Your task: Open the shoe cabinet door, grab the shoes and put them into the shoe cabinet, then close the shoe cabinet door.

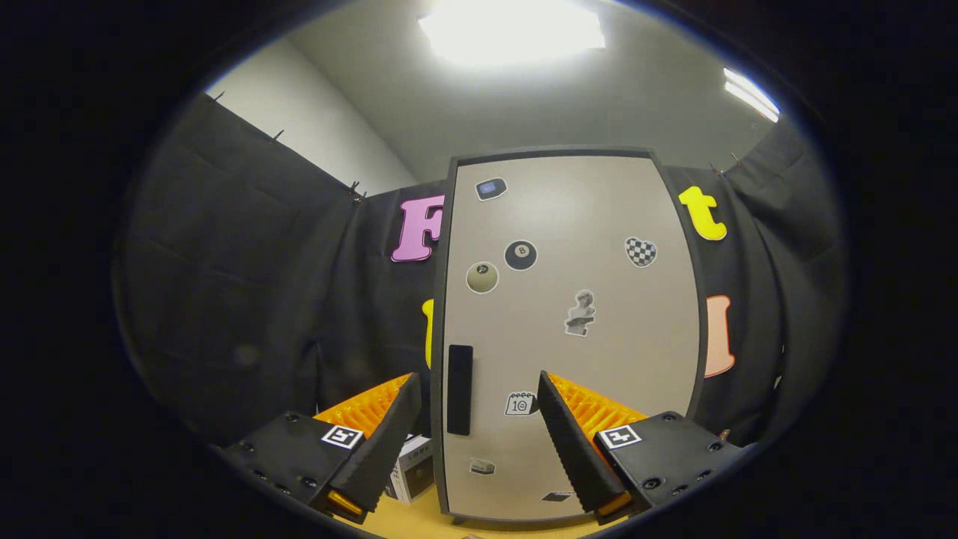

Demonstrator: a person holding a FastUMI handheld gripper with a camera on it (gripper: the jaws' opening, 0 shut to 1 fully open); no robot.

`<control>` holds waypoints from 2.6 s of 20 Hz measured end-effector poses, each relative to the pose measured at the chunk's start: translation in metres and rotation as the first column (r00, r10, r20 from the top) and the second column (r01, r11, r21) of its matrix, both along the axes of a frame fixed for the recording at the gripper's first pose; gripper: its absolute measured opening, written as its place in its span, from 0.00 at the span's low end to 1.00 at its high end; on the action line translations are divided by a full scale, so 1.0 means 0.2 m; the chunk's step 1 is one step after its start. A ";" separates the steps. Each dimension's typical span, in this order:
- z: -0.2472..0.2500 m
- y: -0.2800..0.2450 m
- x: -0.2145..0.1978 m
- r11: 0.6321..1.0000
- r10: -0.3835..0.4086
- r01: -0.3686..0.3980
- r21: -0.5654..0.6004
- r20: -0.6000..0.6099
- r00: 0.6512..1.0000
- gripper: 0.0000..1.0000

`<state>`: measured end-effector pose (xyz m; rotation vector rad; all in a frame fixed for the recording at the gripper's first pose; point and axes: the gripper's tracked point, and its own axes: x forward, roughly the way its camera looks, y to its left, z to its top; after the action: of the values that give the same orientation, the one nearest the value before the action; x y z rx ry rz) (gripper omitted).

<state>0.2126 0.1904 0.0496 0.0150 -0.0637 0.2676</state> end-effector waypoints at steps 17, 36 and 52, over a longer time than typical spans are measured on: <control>-0.33 0.23 0.53 0.999 -0.023 0.017 -0.046 -0.145 0.989 0.84; -0.37 0.29 0.44 0.996 0.076 -0.086 -0.034 -0.241 0.967 0.16; -0.29 0.18 0.17 0.977 0.206 -0.211 0.005 -0.245 0.948 0.16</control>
<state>0.2474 0.2254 -0.0082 0.0340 0.1870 0.4764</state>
